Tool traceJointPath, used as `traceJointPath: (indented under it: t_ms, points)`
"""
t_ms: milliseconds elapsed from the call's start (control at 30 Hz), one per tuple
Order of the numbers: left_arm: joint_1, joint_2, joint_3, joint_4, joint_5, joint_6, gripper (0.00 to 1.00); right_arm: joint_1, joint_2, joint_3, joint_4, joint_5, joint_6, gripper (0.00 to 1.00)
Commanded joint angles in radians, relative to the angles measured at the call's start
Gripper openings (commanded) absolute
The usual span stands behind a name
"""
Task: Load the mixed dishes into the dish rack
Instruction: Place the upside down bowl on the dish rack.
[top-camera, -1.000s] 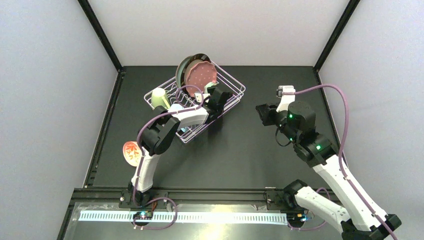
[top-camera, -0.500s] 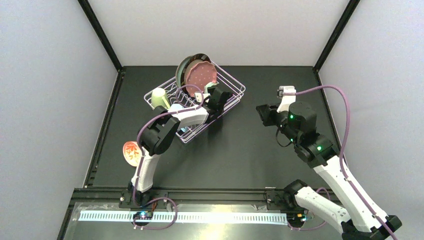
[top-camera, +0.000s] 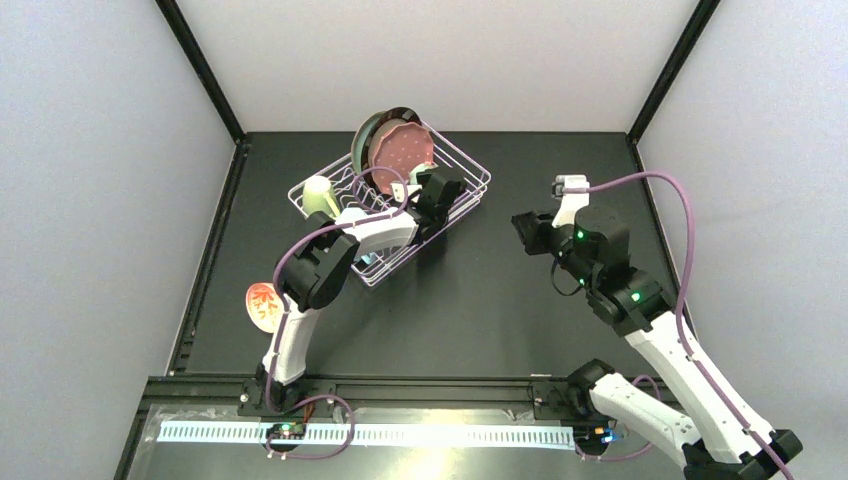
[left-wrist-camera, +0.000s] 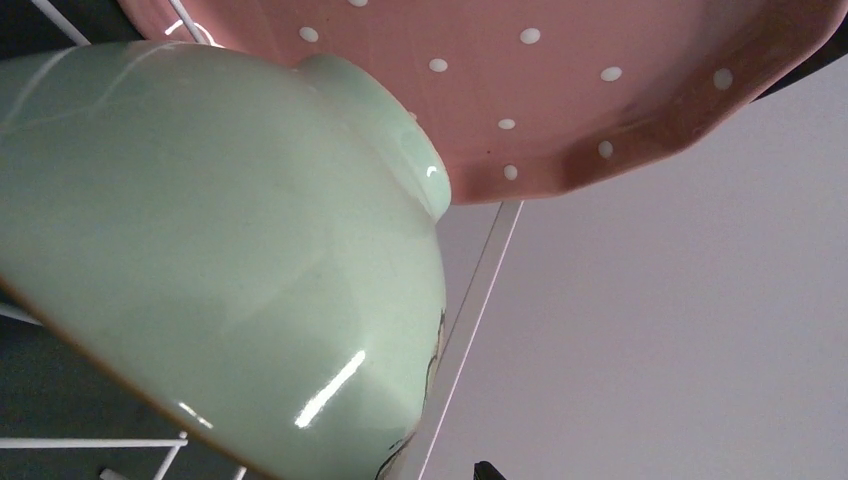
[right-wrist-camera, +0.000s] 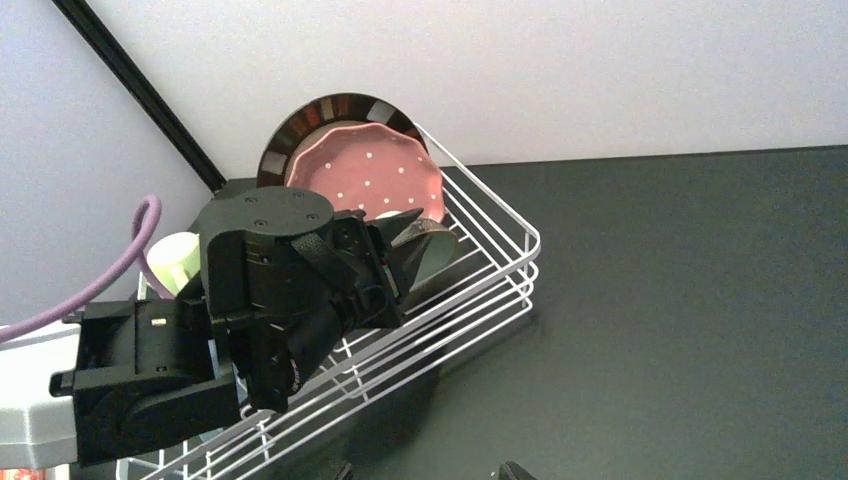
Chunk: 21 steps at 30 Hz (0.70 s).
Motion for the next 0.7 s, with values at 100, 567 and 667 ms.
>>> traceJointPath:
  t_ms: [100,567,667]
  points:
    - [0.0,-0.011,0.036,-0.042,0.032,-0.042,0.53,-0.004,-0.013,-0.021,-0.035,0.003,0.011,0.84]
    - [0.001,-0.06,0.028,-0.095,0.152,-0.105,0.53,-0.004,-0.018,0.014,-0.098,0.011,0.036,0.84]
    - [0.0,-0.077,0.031,-0.123,0.189,-0.105,0.53,-0.004,-0.019,0.028,-0.12,0.013,0.047,0.84]
